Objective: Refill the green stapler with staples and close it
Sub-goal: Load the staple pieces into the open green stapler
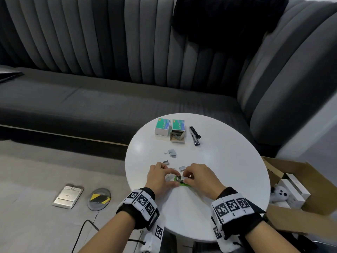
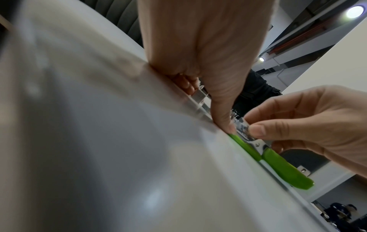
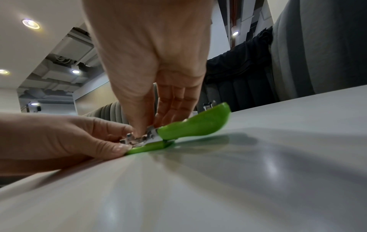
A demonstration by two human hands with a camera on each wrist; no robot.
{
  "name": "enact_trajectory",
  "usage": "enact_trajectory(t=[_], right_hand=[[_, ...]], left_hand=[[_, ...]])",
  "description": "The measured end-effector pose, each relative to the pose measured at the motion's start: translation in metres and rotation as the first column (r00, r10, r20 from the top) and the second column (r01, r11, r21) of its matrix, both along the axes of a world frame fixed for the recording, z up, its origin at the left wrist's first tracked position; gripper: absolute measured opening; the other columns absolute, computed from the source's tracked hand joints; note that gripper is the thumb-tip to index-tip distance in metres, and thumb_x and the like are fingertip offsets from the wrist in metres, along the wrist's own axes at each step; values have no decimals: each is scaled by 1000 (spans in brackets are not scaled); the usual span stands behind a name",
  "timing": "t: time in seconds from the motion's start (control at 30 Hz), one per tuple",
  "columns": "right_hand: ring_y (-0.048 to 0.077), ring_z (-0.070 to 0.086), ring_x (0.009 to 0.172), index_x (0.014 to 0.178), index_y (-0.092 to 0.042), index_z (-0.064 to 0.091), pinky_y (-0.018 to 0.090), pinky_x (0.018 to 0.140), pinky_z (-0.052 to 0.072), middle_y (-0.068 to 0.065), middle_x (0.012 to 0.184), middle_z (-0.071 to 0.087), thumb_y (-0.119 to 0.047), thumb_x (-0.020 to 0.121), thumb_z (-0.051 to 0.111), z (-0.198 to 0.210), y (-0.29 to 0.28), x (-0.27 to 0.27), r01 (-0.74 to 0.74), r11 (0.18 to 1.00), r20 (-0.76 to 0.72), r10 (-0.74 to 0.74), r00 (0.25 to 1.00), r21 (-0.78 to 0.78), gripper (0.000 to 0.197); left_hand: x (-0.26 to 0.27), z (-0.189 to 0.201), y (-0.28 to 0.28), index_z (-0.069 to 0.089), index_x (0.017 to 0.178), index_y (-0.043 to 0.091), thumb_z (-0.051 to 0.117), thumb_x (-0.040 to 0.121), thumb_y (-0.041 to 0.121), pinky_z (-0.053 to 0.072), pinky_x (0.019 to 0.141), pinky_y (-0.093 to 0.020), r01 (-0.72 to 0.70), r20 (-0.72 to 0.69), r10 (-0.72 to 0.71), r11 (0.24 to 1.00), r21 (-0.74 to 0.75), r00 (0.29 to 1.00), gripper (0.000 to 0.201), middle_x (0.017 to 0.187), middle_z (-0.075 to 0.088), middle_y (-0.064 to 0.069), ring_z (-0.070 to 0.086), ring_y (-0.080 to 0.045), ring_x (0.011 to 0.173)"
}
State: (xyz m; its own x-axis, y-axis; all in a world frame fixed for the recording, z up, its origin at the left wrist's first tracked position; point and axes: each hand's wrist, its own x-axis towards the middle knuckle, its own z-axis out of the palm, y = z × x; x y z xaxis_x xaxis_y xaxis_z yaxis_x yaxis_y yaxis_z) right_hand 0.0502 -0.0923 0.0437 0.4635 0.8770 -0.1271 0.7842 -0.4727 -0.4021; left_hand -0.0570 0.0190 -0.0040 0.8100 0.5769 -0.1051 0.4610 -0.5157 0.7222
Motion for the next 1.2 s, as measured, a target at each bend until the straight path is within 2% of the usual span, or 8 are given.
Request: enact_trajectory(t=[0.23, 0.37, 0.47, 0.57, 0.8, 1.0, 1.2], right_hand=[[23, 59, 96, 104, -16, 70, 33, 77, 45, 8, 103, 67, -25, 86, 58, 1, 1, -1, -20, 1000, 19, 21, 1000, -19, 24], [23, 59, 98, 105, -16, 70, 35, 82, 47, 9, 105, 68, -23, 86, 57, 1, 0, 0, -27, 1000, 17, 27, 999, -16, 24], [24, 59, 95, 103, -16, 70, 33, 78, 45, 9, 102, 69, -24, 86, 57, 0, -1, 0, -43, 999, 39, 44, 998, -11, 24], [23, 60, 90, 99, -15, 71, 31, 73, 43, 8, 97, 70, -28, 87, 56, 0, -2, 0, -53, 999, 57, 52, 997, 7, 23], [24, 58, 89, 95, -14, 70, 34, 73, 44, 10, 96, 67, -28, 88, 53, -1, -2, 0, -75, 997, 101, 76, 992, -19, 23], [24, 52, 100, 103, -10, 62, 27, 69, 29, 9, 105, 62, -24, 92, 44, -5, -1, -2, -126, 991, 187, 134, 973, -52, 25], [22, 54, 97, 99, -12, 63, 26, 71, 35, 6, 103, 63, -26, 90, 49, -4, -2, 0, -101, 995, 142, 99, 985, 3, 21]], left_hand=[[0, 1, 0, 67, 102, 32, 72, 74, 34, 28, 98, -22, 1, -10, -1, 1000, -6, 1000, 29, 101, 37, 2, 32, -20, 113], [0, 2, -1, 67, 103, 32, 72, 74, 32, 26, 97, -21, 3, -14, -3, 1000, -2, 1000, 29, 102, 36, 2, 32, -20, 113], [-1, 2, -1, 67, 104, 32, 71, 74, 33, 26, 98, -22, 1, -12, -1, 1000, 1, 1000, 30, 102, 36, 2, 32, -20, 113], [-1, 2, -2, 66, 105, 31, 71, 75, 35, 23, 94, -18, 6, -17, -6, 1000, 14, 1000, 31, 102, 35, 3, 31, -20, 113], [0, 2, -1, 66, 106, 32, 70, 75, 38, 24, 93, -18, 16, -30, -15, 999, 33, 999, 32, 102, 35, 3, 32, -21, 113], [1, -2, -1, 67, 105, 32, 72, 73, 39, 25, 95, -19, 5, -26, -4, 999, 35, 1000, 33, 103, 36, 3, 33, -21, 114], [1, -2, 1, 65, 106, 34, 71, 74, 40, 27, 99, -23, 22, -45, -20, 999, 44, 999, 33, 104, 36, 3, 32, -22, 115]])
